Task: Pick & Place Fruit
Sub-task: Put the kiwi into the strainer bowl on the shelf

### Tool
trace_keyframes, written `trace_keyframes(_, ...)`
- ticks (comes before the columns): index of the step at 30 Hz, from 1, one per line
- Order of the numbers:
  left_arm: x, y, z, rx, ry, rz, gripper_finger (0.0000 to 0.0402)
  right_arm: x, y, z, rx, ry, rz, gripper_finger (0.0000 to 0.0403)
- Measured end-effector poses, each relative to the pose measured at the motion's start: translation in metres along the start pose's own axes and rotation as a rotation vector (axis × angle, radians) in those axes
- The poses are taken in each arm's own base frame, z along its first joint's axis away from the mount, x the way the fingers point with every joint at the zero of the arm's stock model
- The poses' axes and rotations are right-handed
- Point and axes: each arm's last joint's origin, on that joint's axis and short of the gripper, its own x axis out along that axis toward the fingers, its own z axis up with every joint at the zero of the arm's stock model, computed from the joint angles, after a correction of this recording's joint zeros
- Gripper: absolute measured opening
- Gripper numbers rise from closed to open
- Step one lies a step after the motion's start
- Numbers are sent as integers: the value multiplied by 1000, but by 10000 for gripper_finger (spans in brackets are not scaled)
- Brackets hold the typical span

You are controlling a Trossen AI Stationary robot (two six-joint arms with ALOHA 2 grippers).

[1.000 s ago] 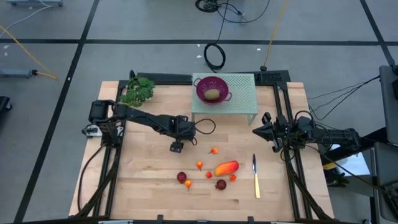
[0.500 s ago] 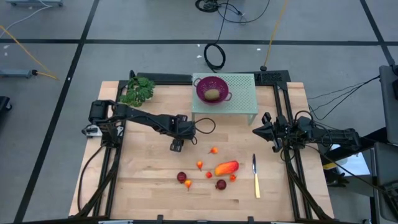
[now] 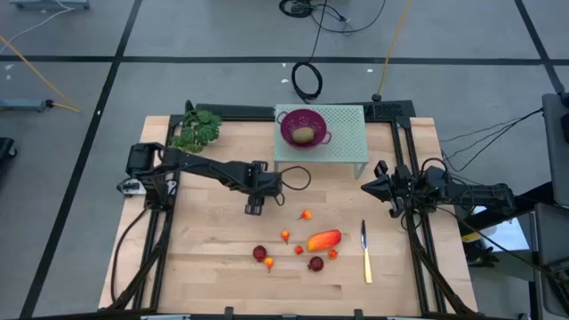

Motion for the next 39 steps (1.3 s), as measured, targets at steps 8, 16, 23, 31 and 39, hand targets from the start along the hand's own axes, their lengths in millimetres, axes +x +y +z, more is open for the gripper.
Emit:
trace_keyframes(8, -55, 16, 25, -148, 46, -3, 222, 0, 0, 0, -9, 0, 0, 4)
trace_keyframes(16, -112, 32, 44, -223, -13, -7, 222, 0, 0, 0, -11, 0, 0, 4)
trace_keyframes(23, -158, 46, 57, -390, -139, -10, 223, 0, 0, 0, -11, 0, 0, 4)
trace_keyframes(31, -196, 83, 70, -705, -407, 2, 223, 0, 0, 0, -12, 0, 0, 4)
trace_keyframes(39, -202, 124, 74, -930, -614, 12, 223, 0, 0, 0, -12, 0, 0, 4)
